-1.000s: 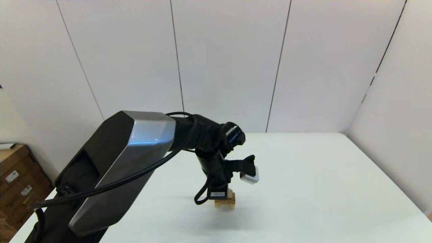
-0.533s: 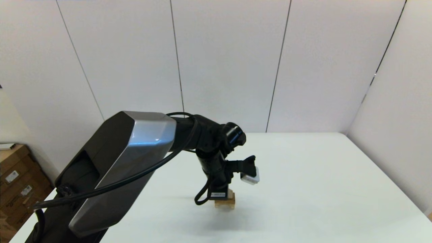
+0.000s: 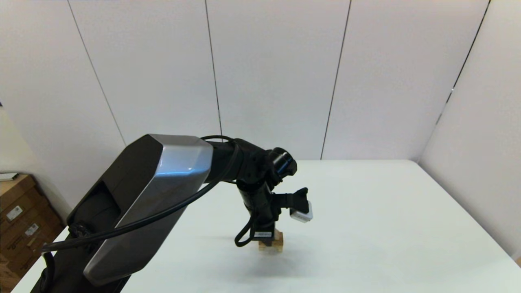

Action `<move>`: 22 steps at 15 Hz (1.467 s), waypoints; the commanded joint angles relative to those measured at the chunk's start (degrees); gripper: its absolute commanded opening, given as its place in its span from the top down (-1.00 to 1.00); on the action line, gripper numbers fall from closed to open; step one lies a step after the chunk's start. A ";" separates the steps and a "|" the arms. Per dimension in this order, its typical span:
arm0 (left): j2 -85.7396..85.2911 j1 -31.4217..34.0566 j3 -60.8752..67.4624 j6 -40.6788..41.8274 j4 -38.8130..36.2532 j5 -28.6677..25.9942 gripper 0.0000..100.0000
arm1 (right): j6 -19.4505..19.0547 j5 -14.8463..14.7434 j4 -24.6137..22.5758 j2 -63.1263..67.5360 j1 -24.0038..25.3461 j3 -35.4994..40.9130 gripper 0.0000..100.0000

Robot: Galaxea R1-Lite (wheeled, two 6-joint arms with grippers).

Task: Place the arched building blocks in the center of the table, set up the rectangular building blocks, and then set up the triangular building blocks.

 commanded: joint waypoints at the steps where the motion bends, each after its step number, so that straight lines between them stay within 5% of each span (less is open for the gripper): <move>1: -0.73 0.00 -0.04 -0.03 -1.57 0.02 -1.00 | -0.04 0.01 -0.01 -0.01 0.06 0.09 -1.00; 7: -9.52 3.43 -0.04 -8.38 -4.11 4.59 -1.00 | -0.04 0.01 -0.01 0.07 0.06 0.09 -1.00; 15: -38.61 10.29 7.25 -37.65 -2.18 25.16 -1.00 | -0.04 0.01 -0.01 -0.01 0.06 0.09 -1.00; 22: -79.83 25.05 31.16 -40.20 -0.42 29.29 -1.00 | -0.04 0.01 -0.01 -0.01 -0.02 0.09 -1.00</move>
